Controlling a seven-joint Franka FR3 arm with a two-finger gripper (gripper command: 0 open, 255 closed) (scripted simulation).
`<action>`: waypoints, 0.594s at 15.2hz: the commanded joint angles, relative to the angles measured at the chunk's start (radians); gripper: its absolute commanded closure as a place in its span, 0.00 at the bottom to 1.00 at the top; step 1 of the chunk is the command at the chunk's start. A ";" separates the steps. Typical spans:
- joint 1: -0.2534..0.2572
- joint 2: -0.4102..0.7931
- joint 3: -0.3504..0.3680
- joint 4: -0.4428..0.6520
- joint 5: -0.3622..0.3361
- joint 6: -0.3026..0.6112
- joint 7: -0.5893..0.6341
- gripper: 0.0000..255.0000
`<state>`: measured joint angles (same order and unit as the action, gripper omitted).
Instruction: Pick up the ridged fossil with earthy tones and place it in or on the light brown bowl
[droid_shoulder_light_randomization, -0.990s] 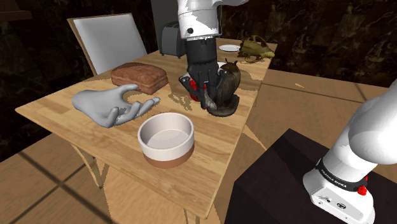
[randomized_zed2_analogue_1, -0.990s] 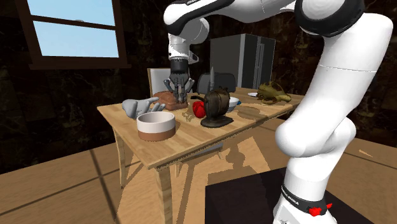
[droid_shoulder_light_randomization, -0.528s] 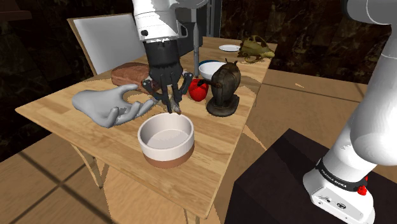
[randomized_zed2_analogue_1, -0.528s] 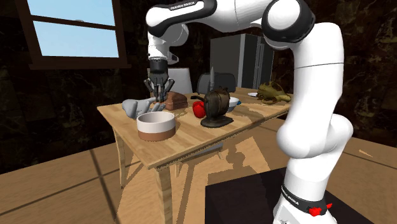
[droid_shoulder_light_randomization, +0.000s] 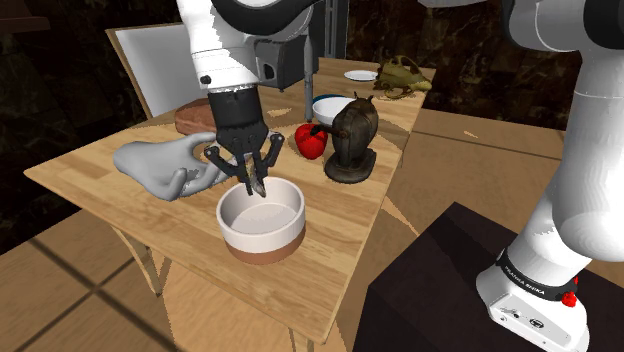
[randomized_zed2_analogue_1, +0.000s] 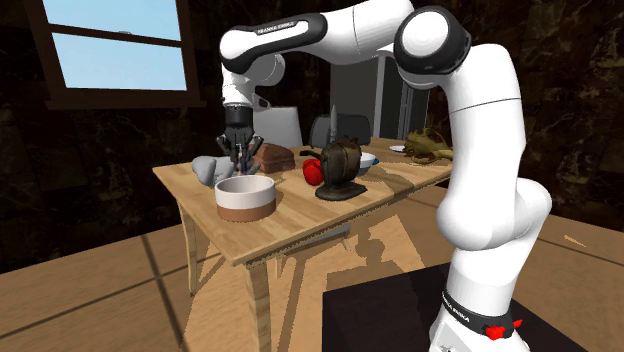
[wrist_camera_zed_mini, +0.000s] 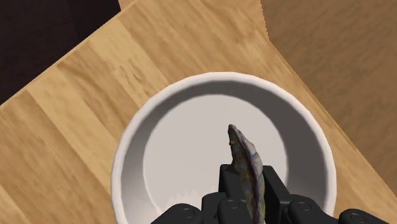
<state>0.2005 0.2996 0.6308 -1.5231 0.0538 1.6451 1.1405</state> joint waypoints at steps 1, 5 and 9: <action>-0.001 0.000 -0.001 -0.027 0.000 0.026 -0.003 1.00; -0.003 0.004 -0.003 -0.076 -0.002 0.078 -0.010 1.00; -0.003 0.004 -0.003 -0.082 -0.002 0.085 -0.011 1.00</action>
<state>0.1971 0.3037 0.6275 -1.6041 0.0519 1.7285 1.1295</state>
